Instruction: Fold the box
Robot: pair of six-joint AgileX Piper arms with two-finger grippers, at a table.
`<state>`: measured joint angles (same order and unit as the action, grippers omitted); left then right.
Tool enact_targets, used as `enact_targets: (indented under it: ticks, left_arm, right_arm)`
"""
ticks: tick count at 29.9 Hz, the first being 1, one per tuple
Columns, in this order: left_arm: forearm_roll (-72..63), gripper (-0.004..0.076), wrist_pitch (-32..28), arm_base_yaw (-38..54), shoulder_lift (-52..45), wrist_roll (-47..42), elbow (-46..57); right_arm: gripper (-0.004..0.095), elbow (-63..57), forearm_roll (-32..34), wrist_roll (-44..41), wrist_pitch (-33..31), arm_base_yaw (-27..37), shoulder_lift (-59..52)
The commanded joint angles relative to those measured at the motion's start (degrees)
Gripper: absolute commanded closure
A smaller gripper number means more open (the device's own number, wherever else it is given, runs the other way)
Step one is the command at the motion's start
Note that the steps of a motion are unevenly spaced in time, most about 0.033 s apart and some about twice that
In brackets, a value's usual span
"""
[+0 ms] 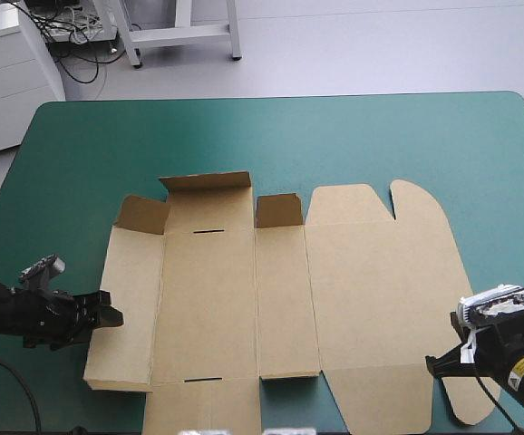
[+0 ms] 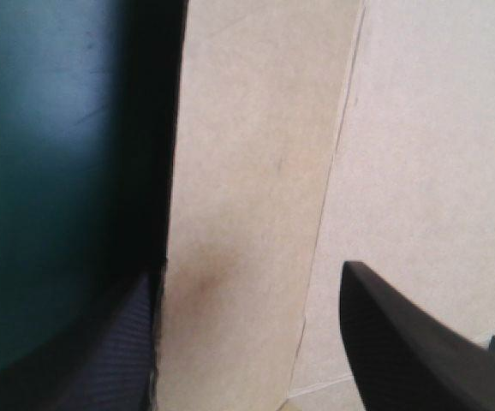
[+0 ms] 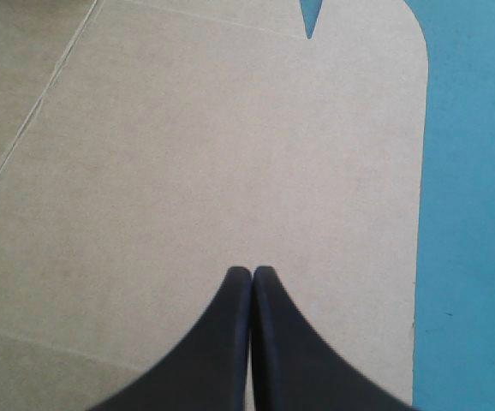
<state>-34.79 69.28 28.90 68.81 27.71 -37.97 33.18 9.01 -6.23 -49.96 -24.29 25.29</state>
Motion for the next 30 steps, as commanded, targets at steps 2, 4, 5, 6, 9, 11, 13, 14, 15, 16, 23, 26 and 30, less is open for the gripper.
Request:
enact_targets:
  ticks: [2, 4, 5, 6, 9, 11, 13, 14, 15, 16, 23, 26, 30]
  left_arm:
    - [-3.2, 0.0281, 5.5, -0.8, -1.0, -0.7, -0.9]
    - [-3.1, 0.0281, 5.5, -2.5, -1.0, -0.8, -0.6]
    - [-2.6, 0.0281, 5.5, -3.8, -1.0, -0.9, -0.4]
    - [-1.6, 0.0281, 5.5, -4.7, -1.0, -0.9, -0.3]
    - [2.0, 0.0281, 5.5, -6.9, -1.0, -4.0, -0.3]
    - [1.7, 0.0282, 5.6, -7.5, -1.0, -4.2, -0.3]
    - [0.7, 0.0283, 5.6, -7.6, -1.0, -4.6, -0.3]
    - [0.4, 0.0285, 5.6, -7.6, -1.0, -4.9, -0.3]
    - [0.4, 0.0287, 5.6, -7.6, -1.0, -5.0, -0.3]
    - [0.3, 0.0293, 5.6, -7.6, -1.0, -5.0, -0.3]
    - [-0.8, 0.0377, 5.6, -9.9, -1.0, -5.7, -0.2]
    - [-1.3, 0.0456, 5.6, -11.1, -1.0, -6.6, -0.2]
    - [-1.3, 0.0683, 5.6, -11.4, -1.0, -7.0, -0.2]
  right_arm:
    - [0.0931, 1.4, 0.7, 0.5, 3.1, 0.3, 0.3]
    - [0.0931, 1.4, 0.7, 0.5, 3.1, 0.3, 0.3]
    - [0.0931, 1.4, 0.7, 0.5, 3.0, 0.3, 0.3]
    - [0.0931, 1.4, 0.7, 0.5, 3.0, 0.3, 0.3]
    - [0.0931, 1.4, 0.7, 0.5, 3.0, 0.3, 0.3]
    - [0.0931, 1.4, 0.7, 0.5, 3.0, 0.3, 0.3]
    - [0.0931, 1.4, 0.7, 0.5, 3.0, 0.3, 0.3]
    - [0.0931, 1.4, 0.7, 0.5, 3.0, 0.3, 0.3]
    - [0.0931, 1.4, 0.7, 0.5, 3.0, 0.3, 0.3]
    - [0.0931, 1.4, 0.7, 0.5, 3.0, 0.3, 0.3]
    - [0.0931, 1.4, 0.9, 0.5, 3.1, 0.3, 0.3]
    - [0.0931, 1.4, 0.9, 0.5, 3.1, 0.3, 0.3]
    - [0.0931, 1.4, 0.9, 0.5, 3.1, 0.3, 0.3]
